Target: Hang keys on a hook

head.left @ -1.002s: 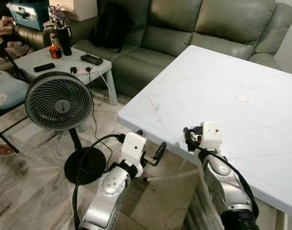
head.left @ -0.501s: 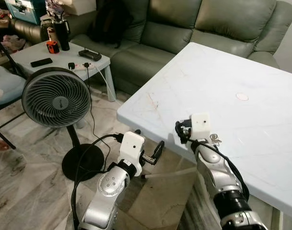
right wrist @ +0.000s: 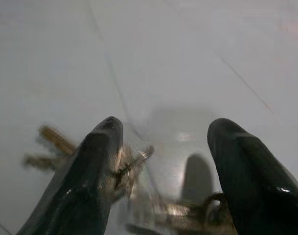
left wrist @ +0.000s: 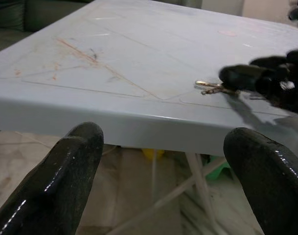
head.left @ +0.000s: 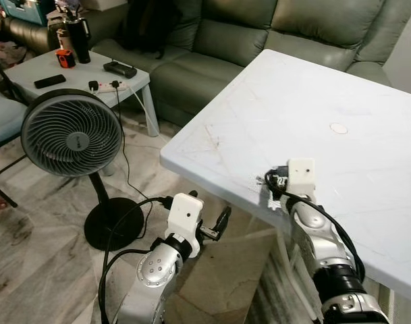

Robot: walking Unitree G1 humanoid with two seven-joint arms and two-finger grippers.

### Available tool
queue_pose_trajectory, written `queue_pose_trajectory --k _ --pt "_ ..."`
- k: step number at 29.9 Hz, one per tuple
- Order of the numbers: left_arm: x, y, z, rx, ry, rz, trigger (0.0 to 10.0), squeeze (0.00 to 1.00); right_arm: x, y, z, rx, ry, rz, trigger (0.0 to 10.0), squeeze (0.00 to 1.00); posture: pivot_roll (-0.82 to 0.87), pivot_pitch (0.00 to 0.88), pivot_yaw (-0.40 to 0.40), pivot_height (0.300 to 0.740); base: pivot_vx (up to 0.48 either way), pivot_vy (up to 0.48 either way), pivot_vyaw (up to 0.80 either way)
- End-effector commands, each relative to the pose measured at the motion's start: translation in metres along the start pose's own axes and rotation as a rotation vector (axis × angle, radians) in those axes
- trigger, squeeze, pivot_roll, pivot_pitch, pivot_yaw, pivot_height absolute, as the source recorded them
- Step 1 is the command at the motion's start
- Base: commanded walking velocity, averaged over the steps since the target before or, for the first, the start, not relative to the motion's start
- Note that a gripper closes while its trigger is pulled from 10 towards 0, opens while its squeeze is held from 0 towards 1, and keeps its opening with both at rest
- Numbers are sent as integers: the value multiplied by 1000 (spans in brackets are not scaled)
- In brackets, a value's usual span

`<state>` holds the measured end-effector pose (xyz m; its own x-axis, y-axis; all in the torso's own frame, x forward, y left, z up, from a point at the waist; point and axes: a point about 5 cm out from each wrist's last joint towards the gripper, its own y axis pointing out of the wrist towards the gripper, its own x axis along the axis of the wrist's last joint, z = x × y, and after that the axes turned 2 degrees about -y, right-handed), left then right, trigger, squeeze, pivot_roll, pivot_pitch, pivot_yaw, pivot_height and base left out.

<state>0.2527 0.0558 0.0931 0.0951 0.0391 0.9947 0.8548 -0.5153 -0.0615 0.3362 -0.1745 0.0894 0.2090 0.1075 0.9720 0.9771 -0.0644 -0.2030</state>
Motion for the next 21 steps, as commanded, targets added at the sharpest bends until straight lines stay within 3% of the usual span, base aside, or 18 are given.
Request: queue_pose_trajectory --k 1,3,5,6,7,9,10,21 --pt "2 0 -5 -20 -2 -4 10000 0 1 -1 -2 -4 10 -1 10000 0 66 120 -34 740 0 0 0" --pt "3 1 -6 -22 -3 -3 10000 0 0 -4 -4 22 9 -22 7569 0 65 119 -32 740 0 0 0" --pt "3 1 -6 -23 -3 -3 10000 0 0 -5 -4 33 14 -25 7765 0 64 118 -32 740 0 0 0" --pt "3 1 -6 -24 -3 -3 10000 0 -1 -6 -5 38 17 -29 3647 0 64 119 -32 740 0 0 0" --pt "3 1 -6 -25 -3 -2 10000 0 -1 -7 -5 48 16 -34 2824 0 64 119 -32 740 0 0 0" --pt "3 1 -6 -25 -3 -2 10000 0 -2 -7 -6 48 12 -32 2902 0 65 120 -33 740 0 0 0" --pt "3 1 -6 -21 -1 -2 10000 0 0 -9 -5 82 19 -65 0 0 66 122 -32 740 0 0 0" --pt "3 1 -4 -6 5 -3 10000 0 -1 -11 -11 97 16 -57 0 0 66 124 -37 740 0 0 0"
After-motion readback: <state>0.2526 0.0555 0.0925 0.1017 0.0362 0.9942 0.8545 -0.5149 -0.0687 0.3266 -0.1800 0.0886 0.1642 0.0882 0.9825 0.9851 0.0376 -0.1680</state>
